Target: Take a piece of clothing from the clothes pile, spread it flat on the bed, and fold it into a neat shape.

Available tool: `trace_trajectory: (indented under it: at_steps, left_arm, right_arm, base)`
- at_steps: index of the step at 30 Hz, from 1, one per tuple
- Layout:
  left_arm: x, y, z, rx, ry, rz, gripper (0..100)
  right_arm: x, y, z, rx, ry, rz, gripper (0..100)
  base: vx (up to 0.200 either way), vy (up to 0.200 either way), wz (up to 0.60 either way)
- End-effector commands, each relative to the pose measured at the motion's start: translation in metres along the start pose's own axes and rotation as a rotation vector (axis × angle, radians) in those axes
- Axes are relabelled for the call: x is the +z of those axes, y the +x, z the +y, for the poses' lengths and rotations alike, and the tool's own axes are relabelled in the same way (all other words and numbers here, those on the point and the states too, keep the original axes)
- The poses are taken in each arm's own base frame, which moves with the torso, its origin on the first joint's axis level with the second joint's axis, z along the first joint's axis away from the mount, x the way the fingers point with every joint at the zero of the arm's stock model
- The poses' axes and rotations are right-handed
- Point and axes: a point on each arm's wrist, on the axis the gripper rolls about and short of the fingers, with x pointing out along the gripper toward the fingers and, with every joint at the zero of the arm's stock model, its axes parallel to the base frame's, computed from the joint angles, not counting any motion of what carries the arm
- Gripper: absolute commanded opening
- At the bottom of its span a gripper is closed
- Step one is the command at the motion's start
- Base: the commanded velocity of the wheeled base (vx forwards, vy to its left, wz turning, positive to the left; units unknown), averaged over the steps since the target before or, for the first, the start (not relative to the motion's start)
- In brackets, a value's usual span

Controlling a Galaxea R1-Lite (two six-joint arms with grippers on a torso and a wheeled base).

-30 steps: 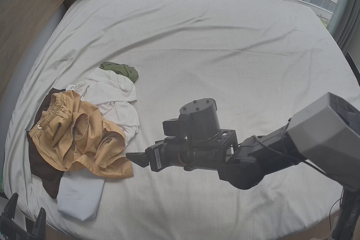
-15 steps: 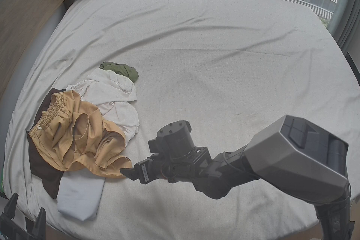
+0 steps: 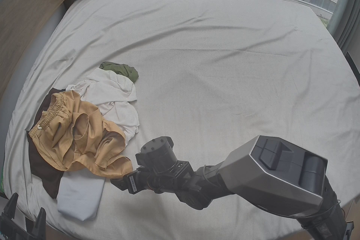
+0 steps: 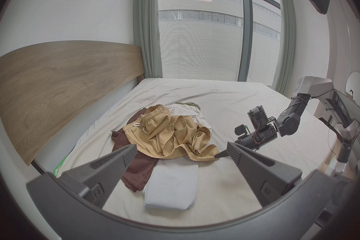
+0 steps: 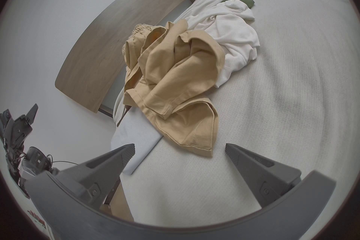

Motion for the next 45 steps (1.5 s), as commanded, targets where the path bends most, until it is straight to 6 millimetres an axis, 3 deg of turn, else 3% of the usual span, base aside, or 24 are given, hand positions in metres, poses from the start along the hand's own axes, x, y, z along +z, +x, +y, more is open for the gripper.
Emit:
trace_trajectory:
  at_steps: [1,10,11,23,35,45]
  left_arm:
    - [-0.005,0.000,0.000,0.001,-0.001,0.001,100]
    - [-0.005,0.000,0.000,0.001,-0.001,0.001,100]
    - [-0.005,0.000,0.000,-0.001,-0.001,0.001,100]
    - [-0.005,0.000,0.000,0.001,-0.001,0.001,100]
    - [-0.005,0.000,0.000,0.001,-0.001,0.001,100]
    - [-0.005,0.000,0.000,-0.001,0.001,0.001,100]
  right_arm:
    - [-0.003,0.006,-0.002,-0.002,0.008,0.001,100]
    - [-0.002,0.024,-0.005,-0.026,0.033,-0.044,100]
    - [-0.002,0.024,-0.005,-0.028,0.032,-0.047,0]
    - [-0.002,0.022,-0.007,-0.077,0.079,-0.063,0]
    - [0.007,-0.025,-0.009,-0.141,0.115,-0.037,0]
    - [0.017,-0.069,-0.031,-0.209,0.146,-0.034,0]
  base:
    - [0.000,0.000,0.00]
    - [0.000,0.000,0.00]
    - [0.000,0.000,0.00]
    - [0.000,0.000,0.00]
    - [0.000,0.000,0.00]
    - [0.000,0.000,0.00]
